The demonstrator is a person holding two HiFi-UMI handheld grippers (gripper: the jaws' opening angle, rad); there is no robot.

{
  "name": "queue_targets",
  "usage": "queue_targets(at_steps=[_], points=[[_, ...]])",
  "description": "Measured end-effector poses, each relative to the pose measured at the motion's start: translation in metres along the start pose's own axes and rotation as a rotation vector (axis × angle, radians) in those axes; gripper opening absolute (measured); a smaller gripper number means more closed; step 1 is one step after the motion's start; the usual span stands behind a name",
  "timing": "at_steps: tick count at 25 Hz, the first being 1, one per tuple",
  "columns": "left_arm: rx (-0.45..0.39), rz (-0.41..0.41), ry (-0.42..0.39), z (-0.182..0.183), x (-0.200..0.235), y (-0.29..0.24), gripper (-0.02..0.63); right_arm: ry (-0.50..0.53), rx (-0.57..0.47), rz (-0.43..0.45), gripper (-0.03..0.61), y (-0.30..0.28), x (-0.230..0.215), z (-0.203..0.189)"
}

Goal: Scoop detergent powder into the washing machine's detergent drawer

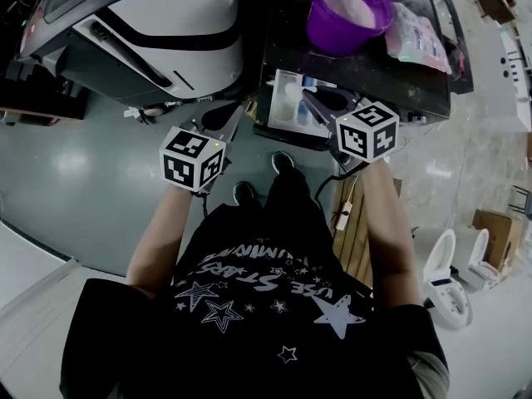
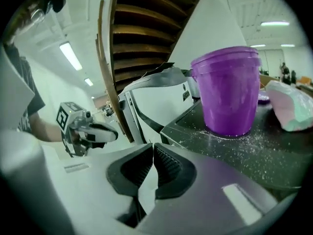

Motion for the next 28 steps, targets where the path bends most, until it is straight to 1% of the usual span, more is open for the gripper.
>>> queue_targets(at_steps=[3,6,13,16,20,22,25,28], points=[[0.002,0.006,0.001,-0.003,-0.002,0.004,0.000,0.119,0.013,0.008,0.034,-0.008,0.004,-0.003],[0.004,0.010,0.005,-0.007,-0.004,0.006,0.000,0.268,0.023,0.008,0.034,-0.013,0.007,-0.005],[0.007,0.027,0.015,-0.013,-0.006,0.012,0.000,0.607,0.122,0.000,0.034,-0.028,0.018,-0.015],[0.008,0.033,0.018,-0.016,-0.005,0.015,0.000,0.776,0.158,-0.009,0.034,-0.033,0.024,-0.021],[0.007,0.037,0.023,-0.019,-0.006,0.018,0.000,1.028,0.214,-0.016,0.034,-0.040,0.032,-0.032],[0.006,0.038,0.025,-0.020,-0.007,0.019,0.000,1.129,0.238,-0.025,0.034,-0.041,0.034,-0.038],[0.001,0.040,0.028,-0.020,-0.007,0.021,0.000,1.230,0.261,-0.045,0.035,-0.042,0.036,-0.042],[-0.004,0.043,0.029,-0.022,-0.007,0.024,0.000,1.280,0.269,-0.058,0.034,-0.041,0.037,-0.044]])
Point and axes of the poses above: the fingertips, and each gripper's own axes: y backward along the fingers, x to its left, z out of its top, the point moved 7 cm from there along y, backward along the fingers, and after that the axes turned 7 degrees about -x, right-handed, at the moved point
